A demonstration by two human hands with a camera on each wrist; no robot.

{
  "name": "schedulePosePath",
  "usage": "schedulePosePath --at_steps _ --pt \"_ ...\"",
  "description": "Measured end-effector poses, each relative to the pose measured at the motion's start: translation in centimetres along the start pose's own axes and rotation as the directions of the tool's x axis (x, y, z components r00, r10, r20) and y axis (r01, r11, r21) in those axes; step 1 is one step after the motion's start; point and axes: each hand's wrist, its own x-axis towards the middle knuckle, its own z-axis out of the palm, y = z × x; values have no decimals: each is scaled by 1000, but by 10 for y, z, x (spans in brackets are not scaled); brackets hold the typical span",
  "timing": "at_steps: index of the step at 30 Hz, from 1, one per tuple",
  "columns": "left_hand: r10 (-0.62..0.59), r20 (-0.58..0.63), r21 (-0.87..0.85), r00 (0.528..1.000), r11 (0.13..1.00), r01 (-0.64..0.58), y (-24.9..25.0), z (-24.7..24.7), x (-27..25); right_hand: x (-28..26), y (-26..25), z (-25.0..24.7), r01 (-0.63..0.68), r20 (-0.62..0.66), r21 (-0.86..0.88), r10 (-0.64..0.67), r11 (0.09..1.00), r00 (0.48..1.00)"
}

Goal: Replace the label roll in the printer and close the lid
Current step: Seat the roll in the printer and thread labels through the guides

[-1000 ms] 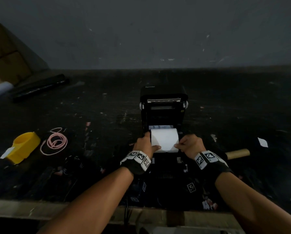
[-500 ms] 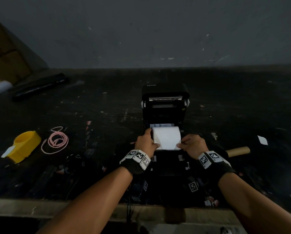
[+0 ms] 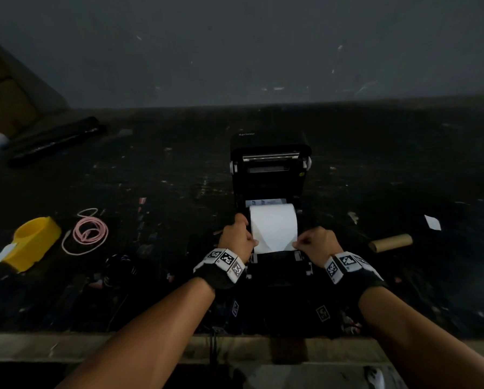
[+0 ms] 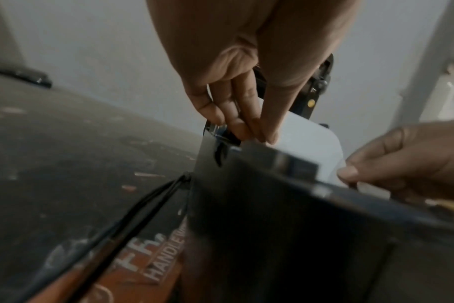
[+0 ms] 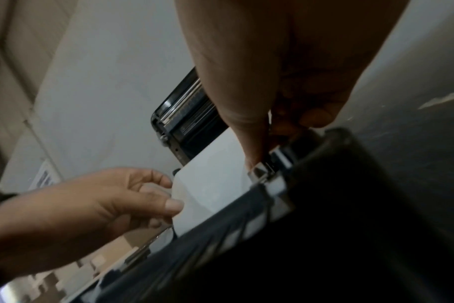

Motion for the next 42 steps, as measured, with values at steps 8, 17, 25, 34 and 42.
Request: schedulePosePath --at_steps 8,17,25,34,42 --pt "-40 15 32 999 999 40 -3 4 4 14 0 -8 -18 141 -66 27 998 990" --pt "-13 93 29 996 1000 11 -2 -4 2 18 8 -12 88 186 -16 -84 996 979" --pt "-21 170 24 985 1000 17 -1 -12 5 21 8 -16 190 268 -13 -180 982 947" --pt "11 205 4 979 1000 -12 0 -10 -1 21 13 -19 170 279 -8 -161 985 947" --pt "-33 183 40 983 999 26 -4 -6 4 32 10 -11 102 271 -143 -61 984 961"
